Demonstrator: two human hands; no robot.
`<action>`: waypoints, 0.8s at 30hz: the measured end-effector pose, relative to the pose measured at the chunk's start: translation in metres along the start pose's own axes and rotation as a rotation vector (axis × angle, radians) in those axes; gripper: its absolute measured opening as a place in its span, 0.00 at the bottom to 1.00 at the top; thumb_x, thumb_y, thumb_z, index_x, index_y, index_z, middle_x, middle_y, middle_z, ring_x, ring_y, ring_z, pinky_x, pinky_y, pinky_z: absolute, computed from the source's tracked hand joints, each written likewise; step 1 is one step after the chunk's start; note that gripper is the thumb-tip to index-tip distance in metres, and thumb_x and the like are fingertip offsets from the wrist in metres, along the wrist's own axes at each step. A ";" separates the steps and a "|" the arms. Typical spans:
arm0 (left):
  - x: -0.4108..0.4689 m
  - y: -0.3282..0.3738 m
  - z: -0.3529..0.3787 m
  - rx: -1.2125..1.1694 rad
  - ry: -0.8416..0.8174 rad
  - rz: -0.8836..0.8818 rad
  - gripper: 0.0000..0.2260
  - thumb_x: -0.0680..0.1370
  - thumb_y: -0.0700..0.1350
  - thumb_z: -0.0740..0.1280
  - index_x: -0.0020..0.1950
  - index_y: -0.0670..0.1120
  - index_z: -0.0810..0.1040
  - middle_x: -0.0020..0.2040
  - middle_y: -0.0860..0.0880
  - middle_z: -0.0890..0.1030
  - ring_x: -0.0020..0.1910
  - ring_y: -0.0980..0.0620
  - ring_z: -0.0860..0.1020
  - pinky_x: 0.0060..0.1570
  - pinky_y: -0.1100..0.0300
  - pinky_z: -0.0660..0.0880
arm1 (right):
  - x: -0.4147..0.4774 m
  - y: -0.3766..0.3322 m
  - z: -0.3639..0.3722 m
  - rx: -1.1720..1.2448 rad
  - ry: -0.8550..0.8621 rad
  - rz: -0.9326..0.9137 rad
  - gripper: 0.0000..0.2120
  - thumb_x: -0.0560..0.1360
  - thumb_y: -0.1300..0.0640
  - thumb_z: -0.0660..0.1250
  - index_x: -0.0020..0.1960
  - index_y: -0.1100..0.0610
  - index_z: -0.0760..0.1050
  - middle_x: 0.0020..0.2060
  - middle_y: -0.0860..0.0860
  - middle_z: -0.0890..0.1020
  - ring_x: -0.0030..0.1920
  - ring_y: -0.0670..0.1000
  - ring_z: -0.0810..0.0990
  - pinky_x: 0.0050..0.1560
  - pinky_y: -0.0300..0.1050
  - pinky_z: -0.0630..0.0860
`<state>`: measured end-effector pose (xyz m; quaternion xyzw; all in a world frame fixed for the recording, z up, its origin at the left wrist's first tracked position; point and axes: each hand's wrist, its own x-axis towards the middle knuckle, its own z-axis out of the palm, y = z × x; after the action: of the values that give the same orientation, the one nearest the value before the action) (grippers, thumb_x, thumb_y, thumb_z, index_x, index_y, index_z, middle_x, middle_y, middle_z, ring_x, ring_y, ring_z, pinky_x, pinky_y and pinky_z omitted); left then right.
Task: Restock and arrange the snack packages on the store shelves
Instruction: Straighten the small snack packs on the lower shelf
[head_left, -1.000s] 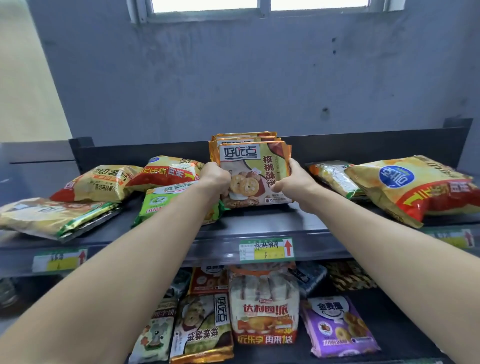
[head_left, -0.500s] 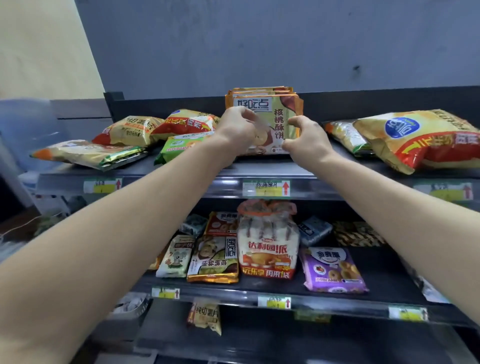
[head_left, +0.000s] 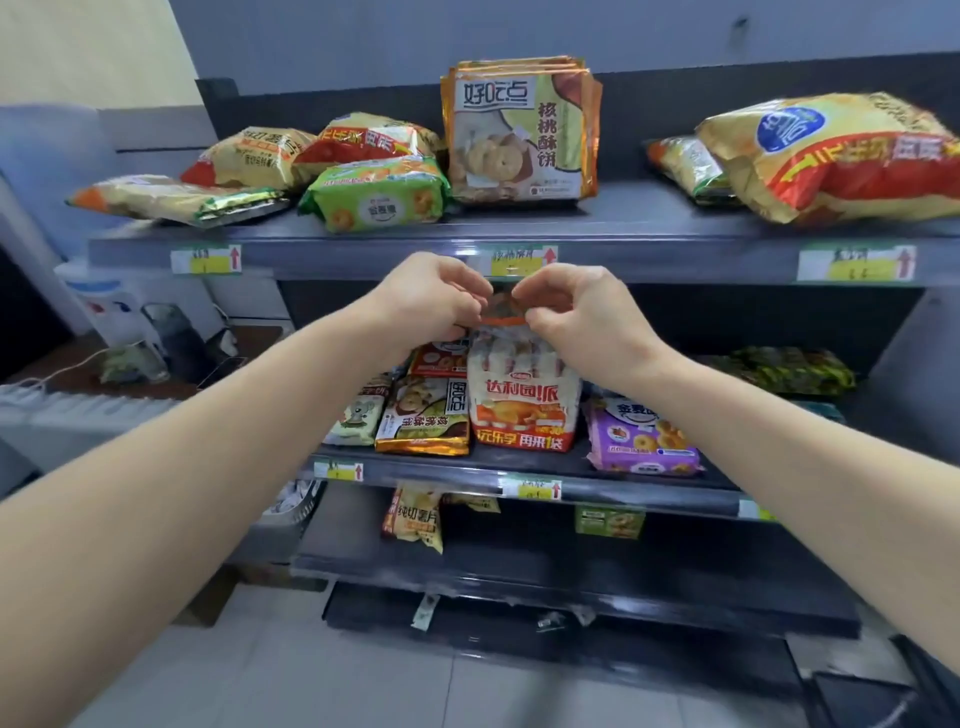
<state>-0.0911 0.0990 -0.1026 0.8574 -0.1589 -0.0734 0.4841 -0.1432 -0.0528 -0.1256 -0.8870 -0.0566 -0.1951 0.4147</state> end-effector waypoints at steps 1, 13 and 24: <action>-0.001 -0.009 -0.005 -0.004 0.011 -0.026 0.10 0.75 0.32 0.65 0.53 0.44 0.78 0.48 0.46 0.80 0.53 0.48 0.79 0.55 0.55 0.78 | -0.002 0.002 0.003 -0.008 -0.013 0.013 0.11 0.75 0.63 0.64 0.55 0.55 0.79 0.47 0.46 0.80 0.50 0.45 0.78 0.51 0.33 0.74; 0.003 -0.114 -0.072 -0.118 0.130 -0.226 0.12 0.77 0.31 0.60 0.45 0.46 0.77 0.52 0.44 0.80 0.52 0.48 0.80 0.53 0.56 0.77 | 0.006 0.003 0.091 -0.098 -0.180 0.122 0.14 0.77 0.62 0.62 0.61 0.56 0.77 0.57 0.51 0.80 0.56 0.47 0.77 0.54 0.37 0.70; 0.040 -0.216 -0.119 -0.154 -0.022 -0.410 0.10 0.74 0.28 0.60 0.47 0.40 0.77 0.56 0.38 0.79 0.48 0.46 0.78 0.47 0.59 0.77 | 0.044 0.010 0.216 -0.068 -0.231 0.561 0.14 0.79 0.61 0.60 0.64 0.59 0.74 0.65 0.54 0.75 0.63 0.53 0.74 0.58 0.41 0.70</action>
<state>0.0230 0.2854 -0.2241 0.8313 0.0194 -0.1915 0.5214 -0.0354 0.1013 -0.2408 -0.8976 0.1504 0.0275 0.4134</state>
